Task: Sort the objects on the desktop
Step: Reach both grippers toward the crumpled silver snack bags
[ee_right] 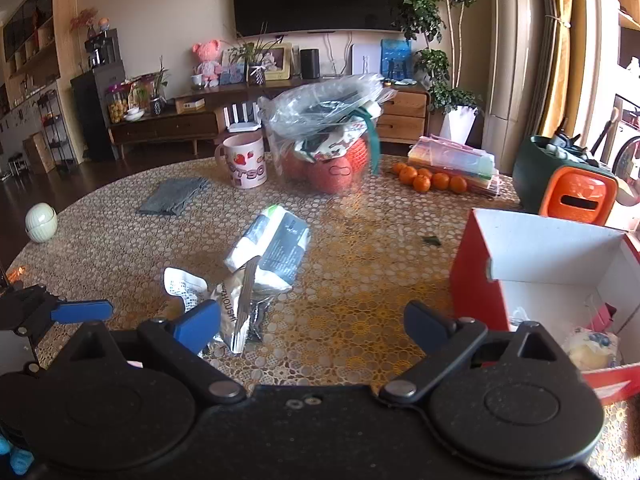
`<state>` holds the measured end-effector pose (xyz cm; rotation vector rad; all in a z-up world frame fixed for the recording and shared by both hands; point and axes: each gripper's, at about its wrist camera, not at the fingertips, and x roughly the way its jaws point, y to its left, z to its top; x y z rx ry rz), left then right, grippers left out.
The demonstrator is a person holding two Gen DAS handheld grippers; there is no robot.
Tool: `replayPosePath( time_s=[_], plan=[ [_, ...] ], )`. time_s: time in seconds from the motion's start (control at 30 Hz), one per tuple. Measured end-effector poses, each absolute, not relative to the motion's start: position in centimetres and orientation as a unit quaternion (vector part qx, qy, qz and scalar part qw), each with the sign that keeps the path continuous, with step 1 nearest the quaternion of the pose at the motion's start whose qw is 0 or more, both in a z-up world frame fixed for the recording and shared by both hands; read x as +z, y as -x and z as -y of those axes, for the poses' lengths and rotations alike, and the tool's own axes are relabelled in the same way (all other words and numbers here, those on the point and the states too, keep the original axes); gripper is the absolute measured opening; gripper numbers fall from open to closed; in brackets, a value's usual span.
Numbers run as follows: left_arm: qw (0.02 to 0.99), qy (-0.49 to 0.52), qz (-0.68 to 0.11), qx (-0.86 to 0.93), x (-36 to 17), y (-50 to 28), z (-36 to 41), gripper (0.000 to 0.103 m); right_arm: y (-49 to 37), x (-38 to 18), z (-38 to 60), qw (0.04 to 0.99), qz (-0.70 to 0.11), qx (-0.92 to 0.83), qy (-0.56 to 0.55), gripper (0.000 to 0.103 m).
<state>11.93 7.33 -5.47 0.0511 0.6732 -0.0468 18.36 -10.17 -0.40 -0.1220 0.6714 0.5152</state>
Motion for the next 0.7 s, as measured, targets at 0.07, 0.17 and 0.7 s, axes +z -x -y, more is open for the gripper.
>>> replayPosePath(
  time_s=[0.07, 0.17, 0.7],
  plan=[
    [0.945, -0.029, -0.325, -0.023, -5.8, -12.1, -7.4, 0.102, -18.7, -0.8, 9.3, 0.908, -0.328, 0.254, 0.063, 0.098],
    [0.945, -0.033, -0.326, -0.022, -6.5, -12.8, -7.6, 0.098, -19.1, -1.6, 8.0, 0.904, -0.332, 0.259, 0.073, 0.096],
    [0.940, -0.019, -0.341, -0.008, -9.6, -15.2, -8.2, 0.071, -22.8, -6.3, 1.9, 0.880, -0.379, 0.265, 0.107, 0.080]
  ],
)
